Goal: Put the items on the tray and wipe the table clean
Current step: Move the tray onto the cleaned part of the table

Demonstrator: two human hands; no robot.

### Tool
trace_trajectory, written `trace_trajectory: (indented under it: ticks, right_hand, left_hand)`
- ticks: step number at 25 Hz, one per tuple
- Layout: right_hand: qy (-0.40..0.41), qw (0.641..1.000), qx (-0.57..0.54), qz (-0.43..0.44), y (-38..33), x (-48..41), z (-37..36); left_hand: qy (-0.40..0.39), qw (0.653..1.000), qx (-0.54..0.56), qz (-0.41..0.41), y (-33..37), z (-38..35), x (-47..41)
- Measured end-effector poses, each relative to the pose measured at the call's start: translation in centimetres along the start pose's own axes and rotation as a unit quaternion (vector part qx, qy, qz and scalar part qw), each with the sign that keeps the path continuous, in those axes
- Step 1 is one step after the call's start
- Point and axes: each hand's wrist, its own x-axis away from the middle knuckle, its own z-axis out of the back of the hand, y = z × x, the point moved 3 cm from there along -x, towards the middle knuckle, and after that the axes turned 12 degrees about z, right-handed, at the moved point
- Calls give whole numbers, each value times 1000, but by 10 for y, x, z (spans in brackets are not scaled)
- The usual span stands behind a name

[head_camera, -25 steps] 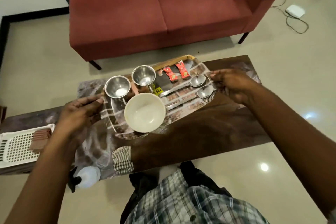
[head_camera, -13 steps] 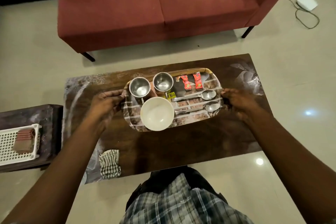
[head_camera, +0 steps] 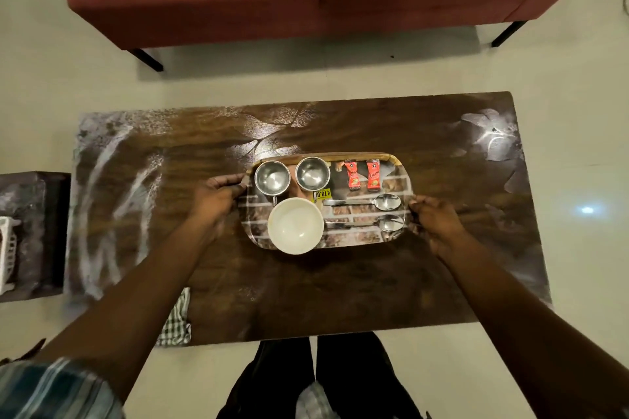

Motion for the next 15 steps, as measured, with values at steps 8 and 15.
trace_trajectory:
  ticks: [8,15]
  right_hand:
    - [13,998,1,-63,55,-67,-19]
    - [23,998,18,-60,76,-85,-23]
  left_hand:
    - [29,999,-9,21,-35,-25,-70]
    - [34,999,-16,37,-53,-34,-94]
